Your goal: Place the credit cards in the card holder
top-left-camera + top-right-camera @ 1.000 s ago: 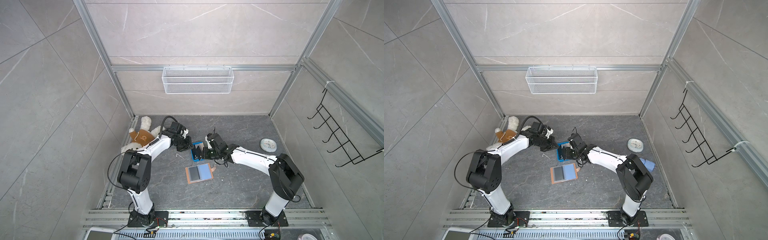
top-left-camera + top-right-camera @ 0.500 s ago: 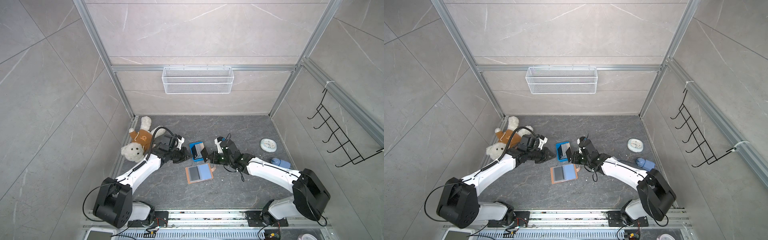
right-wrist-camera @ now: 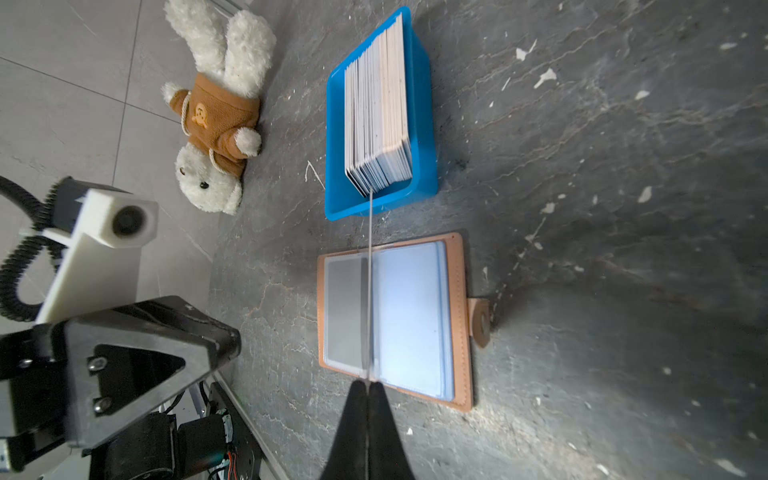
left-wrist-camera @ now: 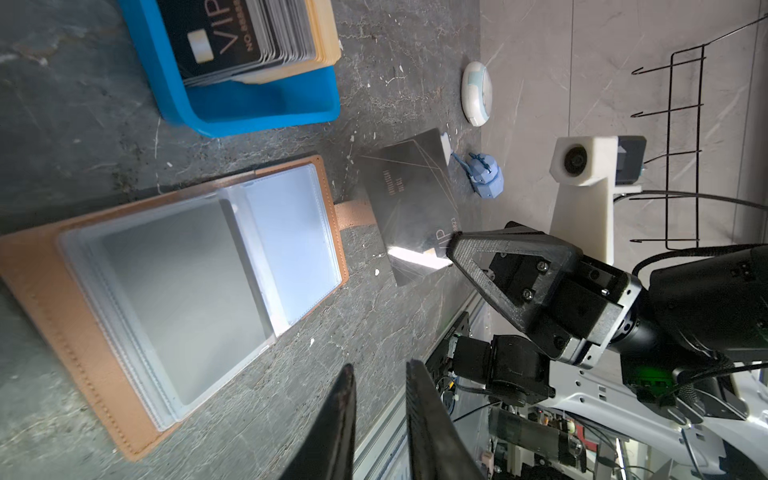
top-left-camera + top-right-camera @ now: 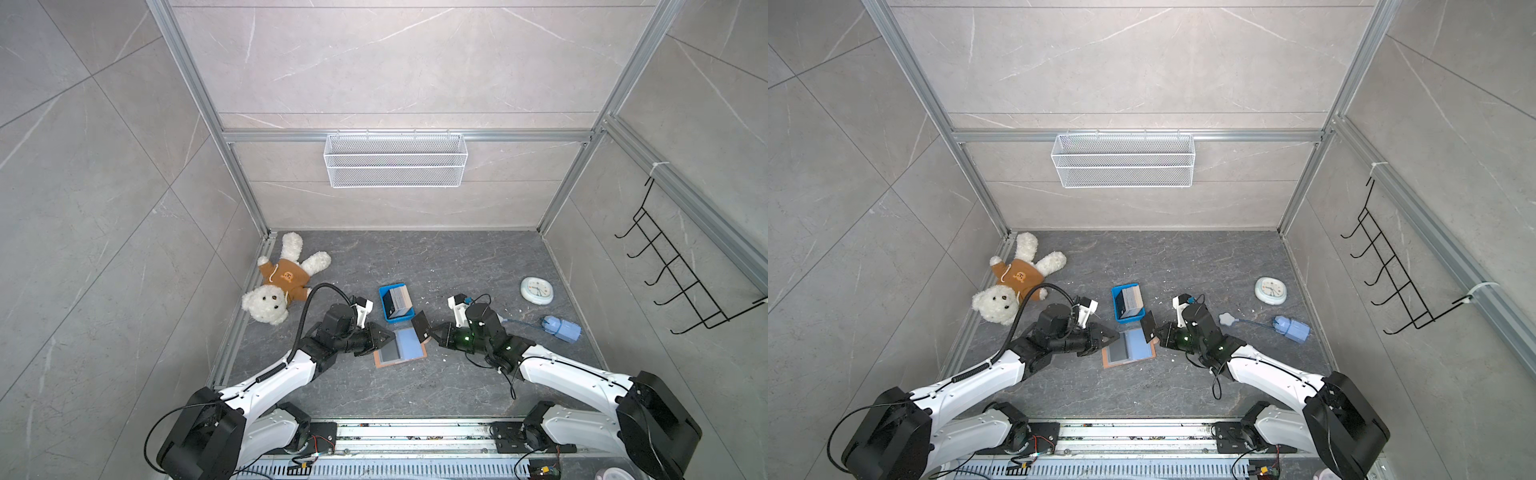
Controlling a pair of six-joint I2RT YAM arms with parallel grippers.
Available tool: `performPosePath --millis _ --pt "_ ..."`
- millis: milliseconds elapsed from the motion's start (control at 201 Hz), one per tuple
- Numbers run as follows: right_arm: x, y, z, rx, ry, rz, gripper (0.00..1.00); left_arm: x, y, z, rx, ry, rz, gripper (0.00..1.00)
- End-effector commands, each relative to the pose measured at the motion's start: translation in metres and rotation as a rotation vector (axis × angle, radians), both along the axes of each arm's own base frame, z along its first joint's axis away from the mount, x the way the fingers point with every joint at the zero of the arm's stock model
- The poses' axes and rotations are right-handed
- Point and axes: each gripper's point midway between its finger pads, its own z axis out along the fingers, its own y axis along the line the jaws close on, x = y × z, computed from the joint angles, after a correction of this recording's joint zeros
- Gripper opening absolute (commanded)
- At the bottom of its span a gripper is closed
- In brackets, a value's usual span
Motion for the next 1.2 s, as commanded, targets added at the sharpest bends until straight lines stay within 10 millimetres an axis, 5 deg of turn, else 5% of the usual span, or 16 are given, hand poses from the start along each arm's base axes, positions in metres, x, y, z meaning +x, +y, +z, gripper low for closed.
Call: performPosePath --millis 0,717,1195 --pt "-0.004 0.003 0.013 0.111 -0.013 -0.001 0.00 0.008 -0.017 0.034 -0.146 -0.084 0.008 0.26" --pt "-0.019 0.003 0.046 0.409 -0.006 -0.006 0.00 0.004 -0.052 0.041 -0.366 -0.055 -0.035 0.33" --pt "-0.022 0.010 0.050 0.521 0.010 0.024 0.00 0.009 -0.061 0.052 -0.453 -0.065 -0.025 0.19"
